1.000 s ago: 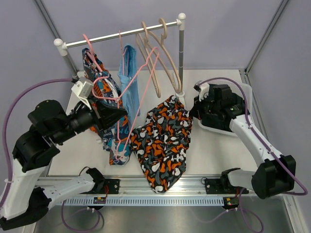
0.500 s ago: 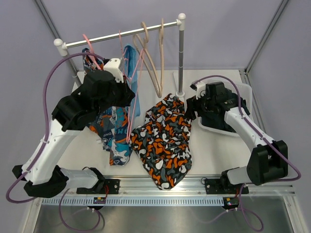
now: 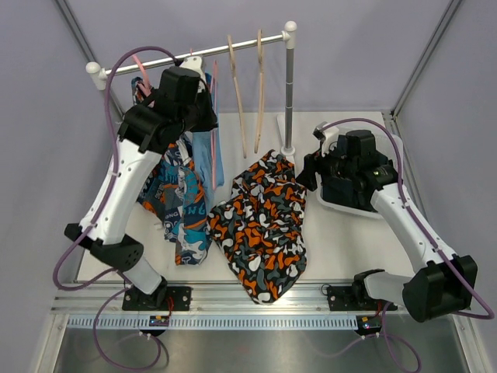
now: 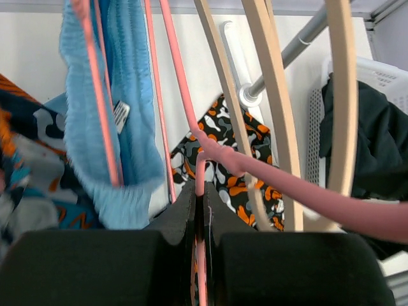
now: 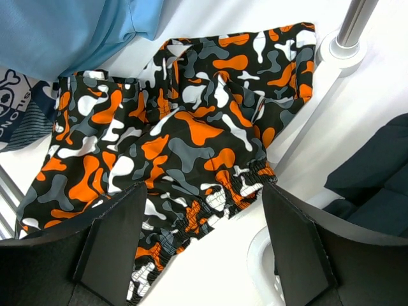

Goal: Remove the shorts from the hanger

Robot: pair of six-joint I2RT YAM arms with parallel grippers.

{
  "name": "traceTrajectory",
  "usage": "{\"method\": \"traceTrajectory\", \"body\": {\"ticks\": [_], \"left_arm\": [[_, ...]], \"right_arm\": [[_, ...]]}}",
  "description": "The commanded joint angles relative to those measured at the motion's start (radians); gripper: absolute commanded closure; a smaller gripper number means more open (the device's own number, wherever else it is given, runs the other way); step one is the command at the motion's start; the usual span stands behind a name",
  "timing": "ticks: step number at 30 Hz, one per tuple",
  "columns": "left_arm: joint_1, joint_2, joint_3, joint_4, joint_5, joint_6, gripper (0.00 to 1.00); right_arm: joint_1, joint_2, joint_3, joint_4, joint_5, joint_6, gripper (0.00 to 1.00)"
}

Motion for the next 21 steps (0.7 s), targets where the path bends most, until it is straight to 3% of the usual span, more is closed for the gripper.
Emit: {"method": "traceTrajectory", "body": {"ticks": [1,9,21], "left_arm": [[0.031,0.079,0.122,0.011,0.048,0.02,1.0],[0.085,0.176,0.185,0.099,0.093,-0.012,1.0],[0.094,0.147,0.148,0.258,0.117,-0.02,1.0]], "right_arm": [[-0.013,-0.035,-0.007,0.019,-0.019,0.015,0.18],[-0.028,-0.055,-0.032,0.033,-0.039,0.013,0.18],[-0.036,-0.078,-0.081,0.057,-0.053,0.015,0.18]]}}
